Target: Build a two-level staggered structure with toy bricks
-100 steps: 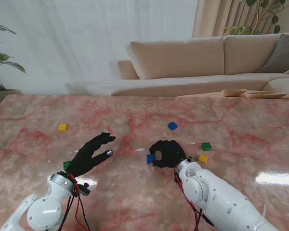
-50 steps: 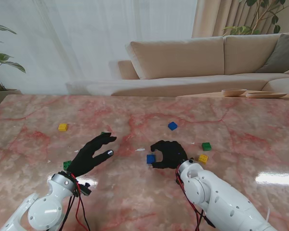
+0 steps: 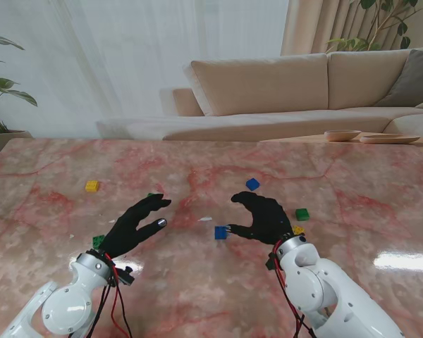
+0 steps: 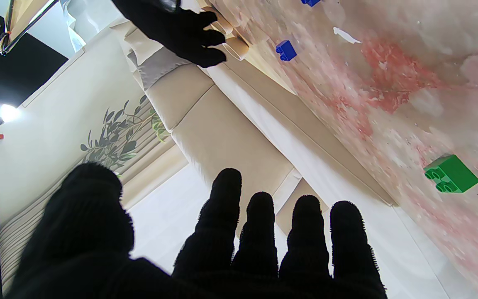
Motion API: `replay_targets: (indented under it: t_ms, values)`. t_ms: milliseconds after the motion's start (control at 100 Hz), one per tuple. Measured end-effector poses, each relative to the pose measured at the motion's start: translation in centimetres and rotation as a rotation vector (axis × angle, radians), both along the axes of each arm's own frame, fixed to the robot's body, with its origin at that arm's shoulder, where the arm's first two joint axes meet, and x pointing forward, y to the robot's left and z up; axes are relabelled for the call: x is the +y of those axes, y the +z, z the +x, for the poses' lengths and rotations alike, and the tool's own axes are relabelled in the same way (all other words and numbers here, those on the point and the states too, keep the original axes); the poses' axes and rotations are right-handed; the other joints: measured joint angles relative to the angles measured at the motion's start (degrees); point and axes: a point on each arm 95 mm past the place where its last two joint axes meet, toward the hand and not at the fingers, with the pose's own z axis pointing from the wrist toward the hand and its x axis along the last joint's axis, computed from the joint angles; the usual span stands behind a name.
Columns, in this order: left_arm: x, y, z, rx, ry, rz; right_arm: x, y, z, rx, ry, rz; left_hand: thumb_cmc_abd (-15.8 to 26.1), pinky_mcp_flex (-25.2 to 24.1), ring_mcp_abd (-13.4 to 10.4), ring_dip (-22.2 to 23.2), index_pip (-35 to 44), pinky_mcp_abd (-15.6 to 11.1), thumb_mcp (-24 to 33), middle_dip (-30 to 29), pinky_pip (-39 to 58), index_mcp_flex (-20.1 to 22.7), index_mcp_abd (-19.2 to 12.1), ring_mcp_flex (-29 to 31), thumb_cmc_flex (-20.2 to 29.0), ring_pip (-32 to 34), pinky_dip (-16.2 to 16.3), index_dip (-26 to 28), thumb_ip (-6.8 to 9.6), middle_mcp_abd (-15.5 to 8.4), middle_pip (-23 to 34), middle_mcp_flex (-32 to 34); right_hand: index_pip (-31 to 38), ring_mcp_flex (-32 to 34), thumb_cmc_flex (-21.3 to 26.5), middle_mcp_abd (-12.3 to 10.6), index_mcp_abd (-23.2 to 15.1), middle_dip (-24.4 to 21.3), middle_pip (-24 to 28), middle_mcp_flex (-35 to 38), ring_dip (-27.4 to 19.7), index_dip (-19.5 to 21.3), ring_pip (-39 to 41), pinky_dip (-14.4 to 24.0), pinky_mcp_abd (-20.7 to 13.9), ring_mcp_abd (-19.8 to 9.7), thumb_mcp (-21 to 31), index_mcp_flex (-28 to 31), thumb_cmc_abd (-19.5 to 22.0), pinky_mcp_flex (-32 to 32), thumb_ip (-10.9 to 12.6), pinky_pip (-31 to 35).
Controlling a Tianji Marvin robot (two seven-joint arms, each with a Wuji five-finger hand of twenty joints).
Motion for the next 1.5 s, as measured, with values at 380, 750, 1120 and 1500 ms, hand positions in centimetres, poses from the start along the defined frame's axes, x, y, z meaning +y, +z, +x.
replay_targets:
  t_ms: [380,750,1120,1500]
  values:
    - [-0.7,-1.2,0.8,0.022,-0.028,-0.005,-4.2,1.0,-1.8,0.039,-0.09,0.126,0.0,0.0,0.0,0.0,0.0,0.0,0.0,0.0,0.0,0.0,0.0,0.0,0.0,0.0,0.0,0.0,0.0,0.0,0.0,0.0,-2.16,1.78,-3.72,1.33,0.28,-8.57,-7.74,3.48,-7.08,-6.74,-13.09,-6.24,1.02,1.29,0.08,0.0,2.67,-0.01,0.06,-7.1]
    - [-0.6,-1.8,1.4,0.041,-0.03,-0.01,-7.5,-1.0,-0.9,0.132,-0.188,0.111,0.0,0.0,-0.01,0.0,0.0,0.0,0.0,0.0,-0.68,0.0,0.0,0.0,0.0,0.0,-0.22,0.0,0.0,0.0,0.0,0.0,-2.18,1.74,-4.33,1.36,0.45,-9.16,-8.17,3.42,-7.52,-6.9,-13.77,-6.9,1.07,1.3,0.52,0.0,3.64,-1.09,0.67,-7.23]
    - [-0.2,-3.0,1.7,0.064,-0.02,-0.017,-11.1,-1.8,0.1,0.176,-0.276,-0.031,0.0,0.0,-0.01,0.0,0.0,0.0,0.0,-0.01,-0.77,0.0,0.0,0.0,0.34,0.0,-0.23,0.0,0.0,0.0,0.0,0.0,-2.41,1.74,-4.15,1.4,0.84,-5.37,-4.49,1.7,-3.99,-7.21,-9.77,-6.9,1.08,1.3,0.55,-1.95,1.9,-1.66,0.67,-7.01]
    - [0.3,-3.5,2.0,0.075,-0.003,-0.024,-13.8,-2.7,-1.2,0.189,-0.37,-0.146,0.0,0.0,-0.02,0.0,0.0,0.0,0.0,-0.01,-0.77,0.0,-0.01,0.0,0.34,0.0,-0.24,0.0,0.0,0.0,0.0,0.0,0.74,1.72,3.09,1.4,1.42,8.39,9.48,1.09,6.88,-4.36,12.02,-2.92,1.03,-0.07,-1.51,-2.43,-4.05,0.19,0.7,-1.88]
